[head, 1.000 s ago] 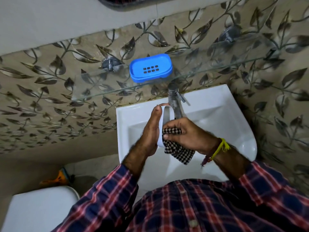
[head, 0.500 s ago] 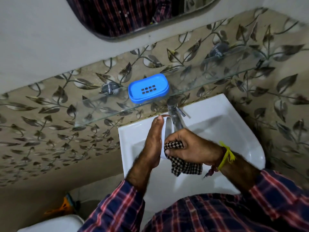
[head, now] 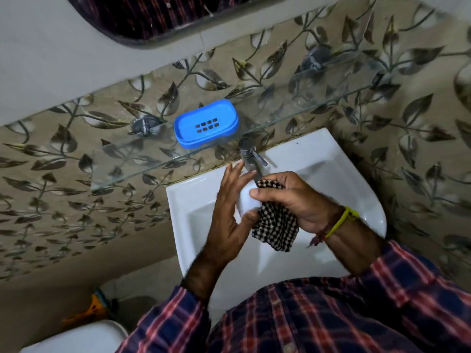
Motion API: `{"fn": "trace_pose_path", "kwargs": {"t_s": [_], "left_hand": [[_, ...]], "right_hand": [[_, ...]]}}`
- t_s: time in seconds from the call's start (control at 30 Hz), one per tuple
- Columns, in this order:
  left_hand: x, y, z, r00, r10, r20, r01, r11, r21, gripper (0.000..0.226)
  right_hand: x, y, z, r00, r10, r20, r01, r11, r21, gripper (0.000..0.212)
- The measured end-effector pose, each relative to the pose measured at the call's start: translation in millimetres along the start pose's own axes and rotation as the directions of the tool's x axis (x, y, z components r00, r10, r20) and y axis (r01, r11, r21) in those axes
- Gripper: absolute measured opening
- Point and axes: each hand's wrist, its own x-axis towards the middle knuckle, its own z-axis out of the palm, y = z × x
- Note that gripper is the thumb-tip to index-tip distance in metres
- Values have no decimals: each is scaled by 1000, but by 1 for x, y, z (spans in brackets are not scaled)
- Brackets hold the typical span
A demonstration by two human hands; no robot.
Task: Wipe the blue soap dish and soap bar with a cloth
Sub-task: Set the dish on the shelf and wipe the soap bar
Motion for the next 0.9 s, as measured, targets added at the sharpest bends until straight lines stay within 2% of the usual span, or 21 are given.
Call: {"fn": "trace_pose_path", "kwargs": {"t_s": [0.03, 0.1, 0.2, 0.3, 0.43, 0.5, 0.6, 0.73, 0.83, 0.9], "left_hand": [[-2, 0, 4, 999, 33, -18, -33, 999, 11, 67], [2, 6, 12, 992, -23, -124, 17, 999, -43, 59], [10, 11, 14, 966, -154, -206, 105, 967, -231, 55], [12, 14, 7, 952, -265, -156, 186, 900, -395, 60], [13, 21, 13, 938, -337, -83, 246, 815, -524, 53], [17, 17, 8, 920, -378, -108, 255, 783, -567, 52], [20, 15, 2, 911, -401, -92, 287, 781, -555, 59], [16, 16, 6, 901, -427, -82, 303, 752, -586, 61], [19, 15, 0, 884, -450, -127, 292, 742, -603, 60], [20, 17, 2, 847, -517, -127, 320, 685, -655, 56]], "right_hand": [[1, -2, 2, 999, 30, 36, -32, 998, 62, 27], [2, -4, 7, 998, 38, 55, -44, 993, 109, 30], [2, -1, 10, 999, -17, 50, 15, 999, 37, 39], [-6, -1, 7, 991, -35, 128, 36, 999, -6, 36], [0, 0, 10, 998, -38, 42, 36, 998, 54, 33], [0, 2, 15, 995, -91, 44, 93, 995, -48, 26], [-2, 2, 19, 982, -136, 130, 166, 952, -257, 18], [-1, -3, 25, 973, -206, 107, 230, 923, -309, 14], [-4, -2, 25, 953, -210, 217, 285, 865, -414, 9], [-6, -5, 21, 939, -182, 293, 305, 833, -461, 4]]}}
